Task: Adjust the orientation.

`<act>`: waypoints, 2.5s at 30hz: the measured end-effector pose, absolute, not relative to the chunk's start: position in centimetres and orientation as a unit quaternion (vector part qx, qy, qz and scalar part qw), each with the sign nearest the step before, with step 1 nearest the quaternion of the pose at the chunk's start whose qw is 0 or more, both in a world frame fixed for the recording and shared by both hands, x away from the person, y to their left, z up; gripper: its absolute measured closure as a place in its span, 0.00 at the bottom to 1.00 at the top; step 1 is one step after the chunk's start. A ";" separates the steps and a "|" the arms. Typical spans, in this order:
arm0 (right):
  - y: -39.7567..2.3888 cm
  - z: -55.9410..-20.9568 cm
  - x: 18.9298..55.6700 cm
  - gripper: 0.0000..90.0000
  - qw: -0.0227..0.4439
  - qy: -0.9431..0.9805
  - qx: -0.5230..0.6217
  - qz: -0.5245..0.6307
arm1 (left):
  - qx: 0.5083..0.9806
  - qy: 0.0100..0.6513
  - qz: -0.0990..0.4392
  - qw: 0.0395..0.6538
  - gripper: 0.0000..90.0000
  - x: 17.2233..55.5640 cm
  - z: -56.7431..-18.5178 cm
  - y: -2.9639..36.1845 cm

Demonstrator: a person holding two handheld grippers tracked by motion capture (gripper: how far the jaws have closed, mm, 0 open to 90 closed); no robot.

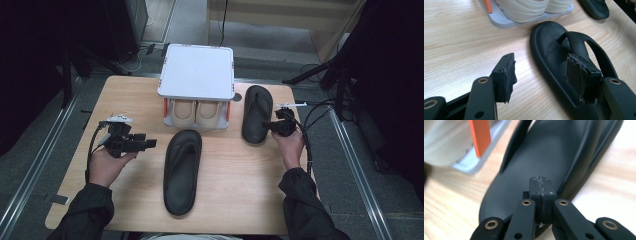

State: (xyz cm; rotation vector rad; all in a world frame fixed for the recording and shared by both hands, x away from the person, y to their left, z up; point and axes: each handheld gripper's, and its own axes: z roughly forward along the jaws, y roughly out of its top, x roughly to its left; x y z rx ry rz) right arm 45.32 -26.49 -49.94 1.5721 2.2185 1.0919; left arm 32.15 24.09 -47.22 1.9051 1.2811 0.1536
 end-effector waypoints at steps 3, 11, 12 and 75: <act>-27.0 -49.0 45.5 0.90 0.117 0.744 0.533 0.386 | 0.755 0.511 0.057 0.408 0.46 32.1 -47.3 24.2; -27.9 -48.9 46.6 0.77 0.125 0.730 0.547 0.390 | 0.753 0.514 0.057 0.407 0.46 31.3 -47.4 24.4; -28.0 -48.9 46.7 0.77 0.125 0.729 0.548 0.391 | 0.756 0.513 0.058 0.403 0.46 31.3 -47.4 24.5; -27.2 -49.1 50.0 0.85 0.139 0.707 0.599 0.351 | 0.743 0.532 0.066 0.401 0.45 28.7 -47.9 25.7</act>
